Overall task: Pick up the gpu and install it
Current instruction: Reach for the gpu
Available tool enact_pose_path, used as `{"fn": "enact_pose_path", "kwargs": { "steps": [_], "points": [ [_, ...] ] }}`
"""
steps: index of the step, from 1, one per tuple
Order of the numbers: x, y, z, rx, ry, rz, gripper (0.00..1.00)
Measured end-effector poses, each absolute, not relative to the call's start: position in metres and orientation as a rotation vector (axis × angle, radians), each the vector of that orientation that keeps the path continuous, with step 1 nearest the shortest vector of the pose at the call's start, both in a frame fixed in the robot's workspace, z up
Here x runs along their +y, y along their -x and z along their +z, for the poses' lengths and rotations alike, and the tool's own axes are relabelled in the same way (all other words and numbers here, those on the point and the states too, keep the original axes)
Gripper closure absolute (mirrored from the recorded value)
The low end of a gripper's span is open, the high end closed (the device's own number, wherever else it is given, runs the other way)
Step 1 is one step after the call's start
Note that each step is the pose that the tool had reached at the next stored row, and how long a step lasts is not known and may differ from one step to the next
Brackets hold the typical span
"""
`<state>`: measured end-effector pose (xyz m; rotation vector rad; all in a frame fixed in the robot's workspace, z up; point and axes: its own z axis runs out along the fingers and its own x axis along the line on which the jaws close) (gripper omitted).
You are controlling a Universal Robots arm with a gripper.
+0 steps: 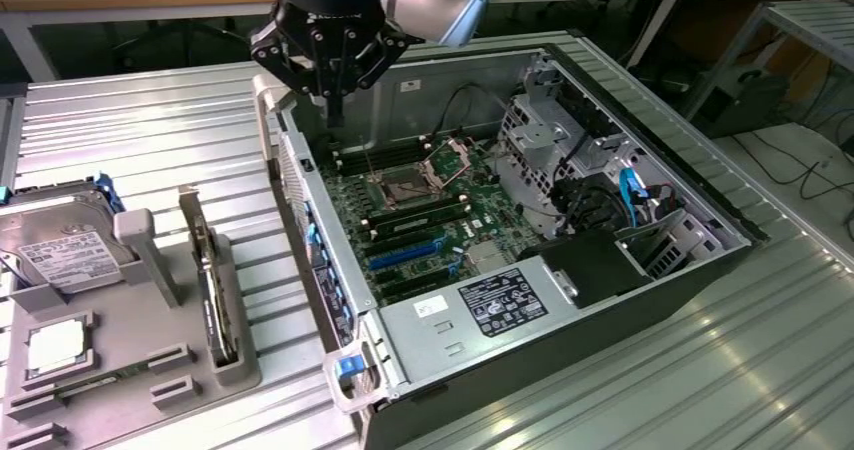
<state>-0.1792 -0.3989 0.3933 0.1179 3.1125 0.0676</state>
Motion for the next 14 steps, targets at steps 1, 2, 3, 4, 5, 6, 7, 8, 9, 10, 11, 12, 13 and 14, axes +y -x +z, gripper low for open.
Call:
{"fn": "enact_pose_path", "kwargs": {
  "steps": [1,2,3,4,5,6,7,8,9,10,11,12,13,14],
  "points": [
    [-0.399,0.181,0.393,3.112,-0.118,0.068,0.89],
    [-0.399,0.182,0.393,3.112,-0.118,0.068,0.89],
    [-0.399,0.183,0.393,3.112,-0.118,0.068,0.89],
    [-0.399,0.185,0.393,3.112,-0.118,0.068,0.89],
    [-0.399,0.186,0.393,3.112,-0.118,0.068,0.89],
    [-0.399,0.188,0.393,3.112,-0.118,0.068,0.89],
    [-0.399,0.189,0.393,3.112,-0.118,0.068,0.89],
    [-0.399,0.191,0.393,3.112,-0.118,0.068,0.89],
    [-0.399,0.193,0.393,3.113,-0.118,0.068,0.89],
    [-0.399,0.196,0.393,3.112,-0.118,0.068,0.89],
    [-0.399,0.198,0.393,3.112,-0.118,0.068,0.89],
    [-0.399,0.199,0.393,3.112,-0.118,0.068,0.89],
    [-0.399,0.201,0.393,3.112,-0.118,0.068,0.89],
    [-0.399,0.202,0.393,3.112,-0.118,0.068,0.89]
  ]
}}
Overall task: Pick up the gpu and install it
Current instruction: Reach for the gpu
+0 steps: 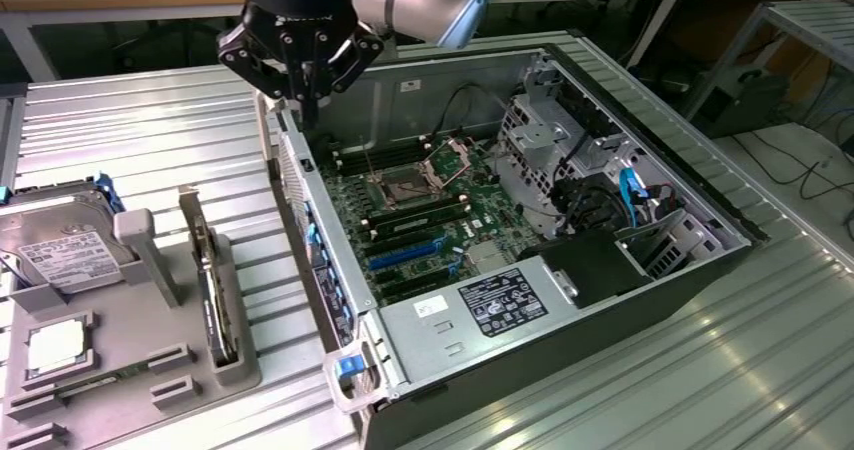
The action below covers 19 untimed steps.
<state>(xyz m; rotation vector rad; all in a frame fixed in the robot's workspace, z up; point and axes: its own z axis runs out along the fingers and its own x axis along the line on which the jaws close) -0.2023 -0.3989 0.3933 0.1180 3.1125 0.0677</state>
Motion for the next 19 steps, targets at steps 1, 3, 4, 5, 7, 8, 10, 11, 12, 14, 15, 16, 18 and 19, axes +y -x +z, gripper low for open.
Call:
{"fn": "enact_pose_path", "kwargs": {
  "steps": [1,3,4,5,7,8,10,11,12,14,15,16,18,19],
  "points": [
    [-0.399,0.204,0.393,3.113,-0.118,0.068,0.89],
    [-0.399,0.207,0.393,3.113,-0.118,0.068,0.89],
    [-0.399,0.209,0.393,3.112,-0.118,0.068,0.89],
    [-0.399,0.21,0.393,3.113,-0.118,0.068,0.89],
    [-0.399,0.214,0.393,3.112,-0.118,0.068,0.89],
    [-0.399,0.216,0.393,3.113,-0.118,0.068,0.89],
    [-0.399,0.219,0.393,3.112,-0.118,0.068,0.89],
    [-0.399,0.221,0.393,3.112,-0.118,0.068,0.89],
    [-0.399,0.222,0.393,3.112,-0.118,0.068,0.89],
    [-0.399,0.226,0.393,3.112,-0.118,0.068,0.89],
    [-0.399,0.228,0.393,3.113,-0.118,0.068,0.89],
    [-0.399,0.232,0.393,3.112,-0.118,0.068,0.89],
    [-0.399,0.237,0.393,3.112,-0.118,0.068,0.89],
    [-0.399,0.239,0.393,3.112,-0.118,0.068,0.89]
  ]
}}
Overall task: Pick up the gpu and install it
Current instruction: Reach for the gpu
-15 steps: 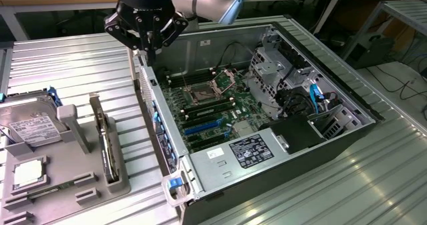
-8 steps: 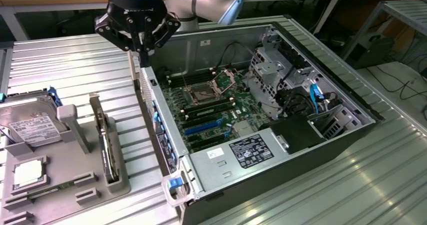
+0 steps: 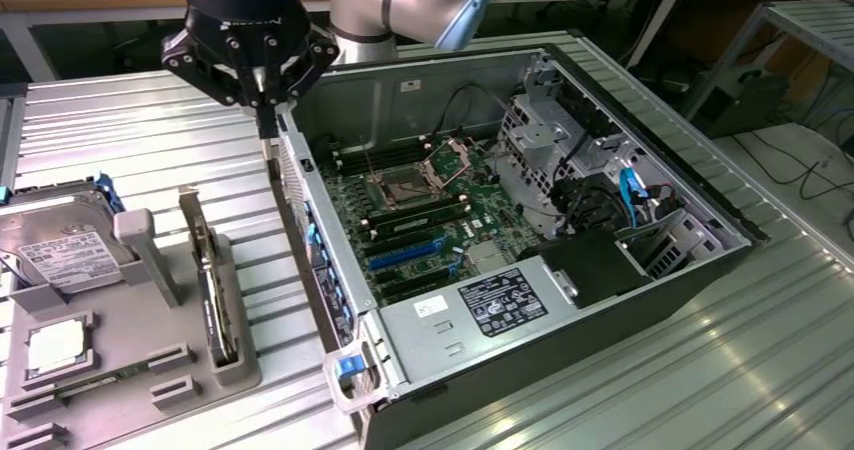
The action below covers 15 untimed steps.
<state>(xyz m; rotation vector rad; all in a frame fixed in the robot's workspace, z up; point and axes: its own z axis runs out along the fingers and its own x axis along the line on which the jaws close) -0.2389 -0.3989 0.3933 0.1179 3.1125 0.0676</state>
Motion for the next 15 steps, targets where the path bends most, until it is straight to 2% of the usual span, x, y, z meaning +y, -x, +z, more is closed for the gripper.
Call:
{"fn": "enact_pose_path", "kwargs": {
  "steps": [15],
  "points": [
    [-0.399,0.271,0.393,3.112,-0.118,0.068,0.89]
  ]
}}
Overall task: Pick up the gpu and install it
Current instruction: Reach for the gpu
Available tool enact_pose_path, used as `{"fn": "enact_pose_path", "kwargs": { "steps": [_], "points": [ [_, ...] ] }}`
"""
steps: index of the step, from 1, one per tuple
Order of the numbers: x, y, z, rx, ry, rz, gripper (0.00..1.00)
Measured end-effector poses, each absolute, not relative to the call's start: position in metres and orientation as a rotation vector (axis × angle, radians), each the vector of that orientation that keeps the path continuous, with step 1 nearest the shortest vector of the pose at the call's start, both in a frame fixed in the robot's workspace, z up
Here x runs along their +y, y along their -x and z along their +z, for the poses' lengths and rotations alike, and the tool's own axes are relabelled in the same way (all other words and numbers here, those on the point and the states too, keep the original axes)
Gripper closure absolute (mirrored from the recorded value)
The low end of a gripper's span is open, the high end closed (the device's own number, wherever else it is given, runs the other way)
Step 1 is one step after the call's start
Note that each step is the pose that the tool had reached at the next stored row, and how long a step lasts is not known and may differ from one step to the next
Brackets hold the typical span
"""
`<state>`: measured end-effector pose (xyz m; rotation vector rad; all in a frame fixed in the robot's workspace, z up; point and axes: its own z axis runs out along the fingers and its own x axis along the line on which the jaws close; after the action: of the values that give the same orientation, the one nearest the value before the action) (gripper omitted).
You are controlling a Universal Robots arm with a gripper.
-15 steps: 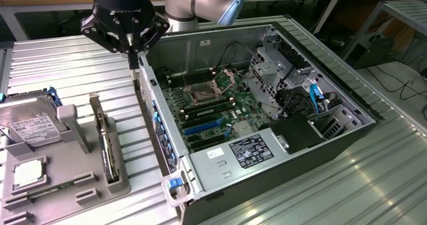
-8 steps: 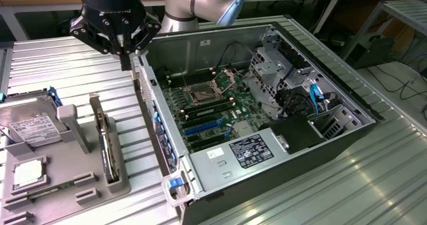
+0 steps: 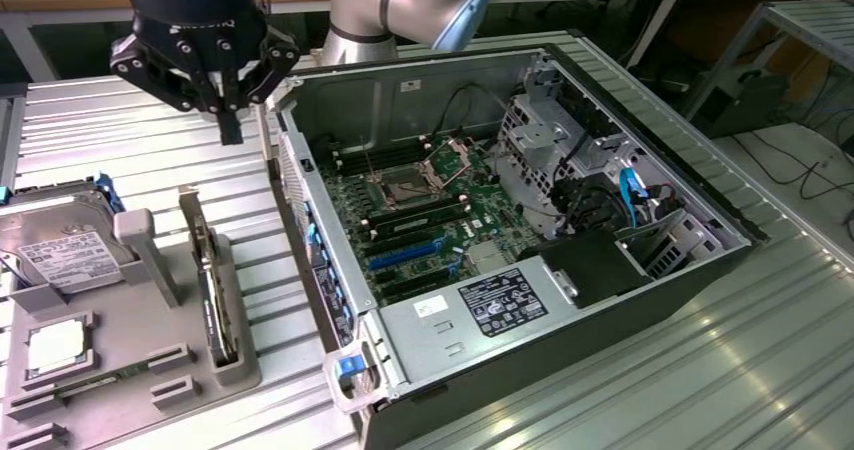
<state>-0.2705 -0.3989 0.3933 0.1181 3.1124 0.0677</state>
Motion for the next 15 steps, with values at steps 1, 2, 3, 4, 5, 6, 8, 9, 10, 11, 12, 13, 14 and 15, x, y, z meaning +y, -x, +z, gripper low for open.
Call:
{"fn": "enact_pose_path", "kwargs": {
  "steps": [1,2,3,4,5,6,8,9,10,11,12,13,14,15],
  "points": [
    [-0.399,0.274,0.393,3.112,-0.118,0.068,0.89],
    [-0.399,0.276,0.393,3.112,-0.118,0.068,0.89],
    [-0.399,0.278,0.393,3.113,-0.118,0.068,0.89],
    [-0.399,0.28,0.393,3.113,-0.118,0.067,0.89],
    [-0.399,0.282,0.393,3.113,-0.118,0.068,0.89],
    [-0.399,0.284,0.393,3.113,-0.118,0.068,0.89],
    [-0.399,0.288,0.393,3.112,-0.118,0.068,0.89],
    [-0.399,0.289,0.393,3.112,-0.118,0.068,0.89],
    [-0.399,0.291,0.393,3.112,-0.118,0.068,0.89],
    [-0.399,0.293,0.393,3.112,-0.118,0.068,0.89],
    [-0.399,0.295,0.393,3.112,-0.118,0.068,0.89],
    [-0.399,0.296,0.393,3.112,-0.118,0.068,0.89],
    [-0.399,0.298,0.393,3.112,-0.118,0.068,0.89],
    [-0.399,0.3,0.393,3.113,-0.118,0.068,0.89]
  ]
}}
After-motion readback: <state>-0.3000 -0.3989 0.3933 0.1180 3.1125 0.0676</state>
